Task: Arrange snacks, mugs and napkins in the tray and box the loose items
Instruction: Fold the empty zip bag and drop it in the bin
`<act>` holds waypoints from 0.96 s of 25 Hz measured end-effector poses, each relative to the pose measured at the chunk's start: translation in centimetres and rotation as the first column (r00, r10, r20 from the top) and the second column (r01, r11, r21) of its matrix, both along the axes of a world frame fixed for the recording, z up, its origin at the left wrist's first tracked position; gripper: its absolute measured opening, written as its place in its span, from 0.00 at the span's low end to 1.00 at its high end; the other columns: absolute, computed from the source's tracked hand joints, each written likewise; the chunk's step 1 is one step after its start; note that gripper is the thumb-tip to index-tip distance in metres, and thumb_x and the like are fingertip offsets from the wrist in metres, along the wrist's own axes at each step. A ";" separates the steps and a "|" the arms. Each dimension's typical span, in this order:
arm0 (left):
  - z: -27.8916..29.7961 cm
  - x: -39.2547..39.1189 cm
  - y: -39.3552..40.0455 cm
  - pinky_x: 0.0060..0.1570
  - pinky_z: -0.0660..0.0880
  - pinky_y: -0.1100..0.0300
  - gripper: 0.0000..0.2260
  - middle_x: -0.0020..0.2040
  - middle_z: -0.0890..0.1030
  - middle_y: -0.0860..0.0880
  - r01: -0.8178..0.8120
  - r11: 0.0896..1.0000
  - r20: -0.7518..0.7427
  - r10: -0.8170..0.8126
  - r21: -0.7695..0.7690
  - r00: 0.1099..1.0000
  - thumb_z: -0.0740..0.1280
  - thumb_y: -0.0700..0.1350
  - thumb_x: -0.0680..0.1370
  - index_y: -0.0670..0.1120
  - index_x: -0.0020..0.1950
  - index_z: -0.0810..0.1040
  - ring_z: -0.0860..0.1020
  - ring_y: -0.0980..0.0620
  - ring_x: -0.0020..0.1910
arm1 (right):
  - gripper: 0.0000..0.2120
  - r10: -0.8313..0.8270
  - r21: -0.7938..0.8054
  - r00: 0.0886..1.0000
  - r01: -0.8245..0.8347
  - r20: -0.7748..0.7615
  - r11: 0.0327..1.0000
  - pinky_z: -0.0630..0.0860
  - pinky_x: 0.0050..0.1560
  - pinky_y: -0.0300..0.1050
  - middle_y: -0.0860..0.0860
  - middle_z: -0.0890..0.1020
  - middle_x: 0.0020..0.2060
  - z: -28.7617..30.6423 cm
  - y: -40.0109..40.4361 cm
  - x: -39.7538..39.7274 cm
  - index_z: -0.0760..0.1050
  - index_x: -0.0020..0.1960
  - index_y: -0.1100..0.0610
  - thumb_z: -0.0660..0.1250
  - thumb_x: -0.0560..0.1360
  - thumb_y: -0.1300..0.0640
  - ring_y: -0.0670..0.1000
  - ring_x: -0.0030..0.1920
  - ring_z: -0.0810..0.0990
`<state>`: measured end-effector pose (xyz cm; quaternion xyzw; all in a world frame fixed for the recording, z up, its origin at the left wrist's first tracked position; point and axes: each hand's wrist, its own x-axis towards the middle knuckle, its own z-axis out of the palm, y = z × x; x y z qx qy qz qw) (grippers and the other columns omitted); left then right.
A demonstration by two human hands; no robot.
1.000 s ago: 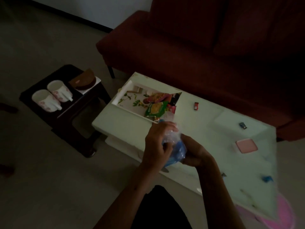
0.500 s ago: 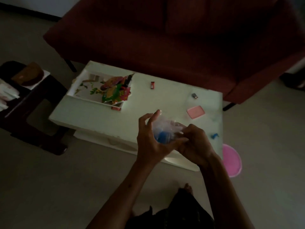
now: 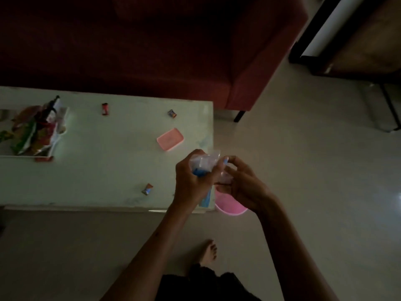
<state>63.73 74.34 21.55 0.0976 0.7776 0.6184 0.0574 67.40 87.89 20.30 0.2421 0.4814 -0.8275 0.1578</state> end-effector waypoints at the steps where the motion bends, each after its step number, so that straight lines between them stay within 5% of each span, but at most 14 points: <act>1: -0.8 0.3 1.7 0.33 0.74 0.73 0.10 0.32 0.76 0.57 0.012 1.000 0.014 -0.012 -0.007 1.000 0.73 0.51 0.68 0.55 0.37 0.72 0.79 0.64 0.33 | 0.15 0.045 0.091 0.997 -0.051 0.063 0.995 0.83 0.39 0.47 0.58 0.80 0.52 -0.8 1.6 0.2 0.70 0.60 0.53 0.65 0.74 0.57 0.53 0.43 0.85; 3: -3.0 1.0 4.6 0.40 0.80 0.66 0.08 0.36 0.78 0.52 -0.007 0.999 0.050 0.009 -0.038 0.999 0.72 0.43 0.70 0.52 0.42 0.75 0.79 0.63 0.39 | 0.16 0.149 0.130 0.980 -0.166 0.129 0.978 0.83 0.41 0.51 0.59 0.78 0.56 -2.4 4.0 0.7 0.68 0.64 0.48 0.62 0.77 0.57 0.56 0.47 0.85; 6: -6.7 1.1 7.8 0.45 0.81 0.45 0.06 0.42 0.82 0.40 -0.042 0.993 0.226 0.066 -0.107 0.972 0.71 0.39 0.71 0.39 0.46 0.78 0.82 0.45 0.42 | 0.15 0.011 0.177 0.999 -0.017 0.036 0.984 0.81 0.39 0.47 0.57 0.80 0.55 -4.3 5.3 1.5 0.74 0.59 0.47 0.57 0.79 0.63 0.54 0.46 0.85; 9: -10.6 -0.7 10.6 0.42 0.81 0.52 0.06 0.41 0.82 0.46 -0.067 0.995 0.517 0.095 -0.074 0.851 0.70 0.47 0.72 0.46 0.42 0.78 0.82 0.46 0.41 | 0.26 -0.002 0.326 0.989 0.050 -0.146 0.944 0.81 0.48 0.42 0.52 0.74 0.65 -7.3 5.9 2.6 0.73 0.61 0.40 0.58 0.76 0.68 0.53 0.56 0.81; 11: -13.6 -1.4 12.2 0.38 0.77 0.60 0.06 0.45 0.80 0.50 0.068 0.998 0.714 -0.047 -0.001 0.698 0.64 0.51 0.76 0.50 0.44 0.75 0.79 0.54 0.41 | 0.34 0.127 0.601 0.973 0.015 -0.193 0.799 0.79 0.54 0.40 0.51 0.67 0.71 -9.7 6.5 3.0 0.65 0.66 0.34 0.67 0.73 0.68 0.52 0.64 0.76; 13: -16.5 -1.3 13.3 0.38 0.73 0.62 0.08 0.51 0.76 0.52 0.181 0.979 0.823 -0.176 0.091 0.540 0.55 0.51 0.80 0.51 0.54 0.72 0.76 0.58 0.40 | 0.39 0.228 0.848 0.966 -0.019 -0.120 0.530 0.78 0.58 0.46 0.53 0.64 0.73 -13.1 7.6 2.7 0.60 0.67 0.31 0.73 0.69 0.62 0.53 0.66 0.73; 15: -19.3 -1.6 13.4 0.36 0.74 0.62 0.15 0.47 0.82 0.55 0.030 0.972 0.882 -0.224 0.233 0.415 0.51 0.54 0.80 0.52 0.56 0.74 0.79 0.57 0.40 | 0.36 0.215 0.929 0.977 -0.069 -0.012 0.365 0.79 0.56 0.54 0.55 0.67 0.72 -17.0 8.6 2.3 0.61 0.70 0.38 0.72 0.70 0.61 0.57 0.60 0.78; 18: -22.5 -3.1 13.9 0.50 0.68 0.55 0.33 0.54 0.78 0.44 -0.136 0.958 0.950 -0.218 0.252 0.225 0.48 0.69 0.73 0.47 0.60 0.75 0.73 0.47 0.53 | 0.23 -0.018 0.925 0.996 -0.076 0.089 0.371 0.81 0.46 0.50 0.59 0.75 0.65 -23.7 10.5 2.6 0.70 0.66 0.58 0.69 0.72 0.63 0.59 0.51 0.82; 21: -25.0 -3.7 14.9 0.61 0.67 0.50 0.32 0.63 0.75 0.43 -0.012 0.997 0.933 -0.062 0.071 0.356 0.47 0.66 0.75 0.45 0.68 0.68 0.72 0.46 0.60 | 0.18 -0.173 0.902 0.968 -0.093 0.181 0.421 0.76 0.36 0.40 0.60 0.77 0.61 -29.9 11.6 3.2 0.67 0.63 0.61 0.65 0.74 0.66 0.60 0.47 0.83; 24: -26.6 -3.1 15.2 0.51 0.72 0.57 0.27 0.62 0.77 0.44 -0.033 0.999 0.873 0.016 0.000 0.487 0.50 0.61 0.78 0.44 0.66 0.70 0.76 0.49 0.57 | 0.16 -0.222 0.884 0.950 -0.096 0.218 0.457 0.78 0.38 0.42 0.60 0.77 0.58 -35.1 11.7 2.9 0.66 0.61 0.63 0.64 0.75 0.67 0.59 0.49 0.81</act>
